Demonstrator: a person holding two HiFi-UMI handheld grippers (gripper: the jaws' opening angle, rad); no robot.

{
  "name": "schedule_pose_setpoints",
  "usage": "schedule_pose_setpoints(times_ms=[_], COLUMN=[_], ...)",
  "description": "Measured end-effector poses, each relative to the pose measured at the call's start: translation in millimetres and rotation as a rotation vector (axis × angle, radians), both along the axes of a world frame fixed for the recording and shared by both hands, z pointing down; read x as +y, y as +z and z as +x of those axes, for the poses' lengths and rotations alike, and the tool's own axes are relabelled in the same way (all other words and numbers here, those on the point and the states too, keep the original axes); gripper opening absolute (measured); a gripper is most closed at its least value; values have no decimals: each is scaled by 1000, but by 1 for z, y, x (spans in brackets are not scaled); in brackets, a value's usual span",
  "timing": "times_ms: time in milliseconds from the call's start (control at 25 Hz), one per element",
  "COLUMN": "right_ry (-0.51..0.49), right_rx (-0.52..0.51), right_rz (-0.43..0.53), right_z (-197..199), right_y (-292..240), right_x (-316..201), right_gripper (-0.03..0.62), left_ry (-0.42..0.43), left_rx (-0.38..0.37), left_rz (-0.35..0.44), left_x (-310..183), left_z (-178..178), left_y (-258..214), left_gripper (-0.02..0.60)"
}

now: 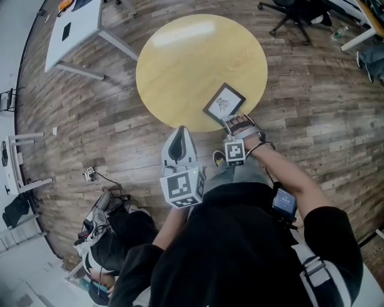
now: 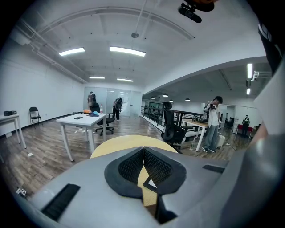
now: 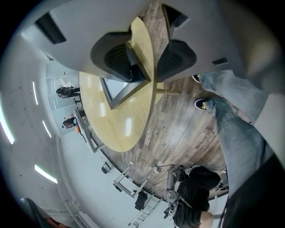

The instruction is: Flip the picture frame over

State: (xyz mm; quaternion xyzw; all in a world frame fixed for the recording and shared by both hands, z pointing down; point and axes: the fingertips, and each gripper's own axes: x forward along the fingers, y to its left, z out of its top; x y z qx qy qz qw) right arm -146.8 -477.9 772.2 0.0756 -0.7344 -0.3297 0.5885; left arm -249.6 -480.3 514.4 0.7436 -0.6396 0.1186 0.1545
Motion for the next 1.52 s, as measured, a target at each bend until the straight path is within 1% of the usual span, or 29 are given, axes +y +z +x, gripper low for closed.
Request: schedule_pose_setpoints(times_ms=[120,240,320,400,480,720,880,1000,1120,1240,1320,1400,1520], right_ry=[0,-9,-34,-66,-72,-58,-39,12,87,158,241,348,527], right_rx=[4,8,0,-14,-24,-161,-304,-449,-620,-781,-914,-1057,-1241], right_rz=[29,56,52,38,10,-74,-168,-282,-453,-629,-769,-909,-1076], right_z=[6,6,6,6,8,-6,-25,-41,-55,-62,-63,-56,-37], right_y=[1,0,0,-2,-4,-42,-80,-113,-142,-160,-166,-169,-165], right_x=[5,9,18,29,39,48,50,47,42,34,22,6,-19], right_gripper=[187,177,142,132,129,114,107,107,106,106,105,104,104], left_ry=[2,-7,-13,-16,-17,-20,-24,-34,-45,-47,-47,-46,-40], left_rx=[0,-3,-4,-4,-4,-8,-11,-15,-19,-20,-24,-28,-31], left_rz=[-10,-5,-4,-4,-1,11,21,29,38,37,36,36,31], left_x=[5,9,13,16,18,23,27,27,29,30,30,30,28], left_z=[5,1,0,1,1,3,4,2,0,-1,-2,-1,3], left_y=[1,2,4,5,4,-2,-5,-9,-12,-13,-14,-14,-12], left_gripper=[23,23,23,23,22,22,23,23,23,23,23,23,23])
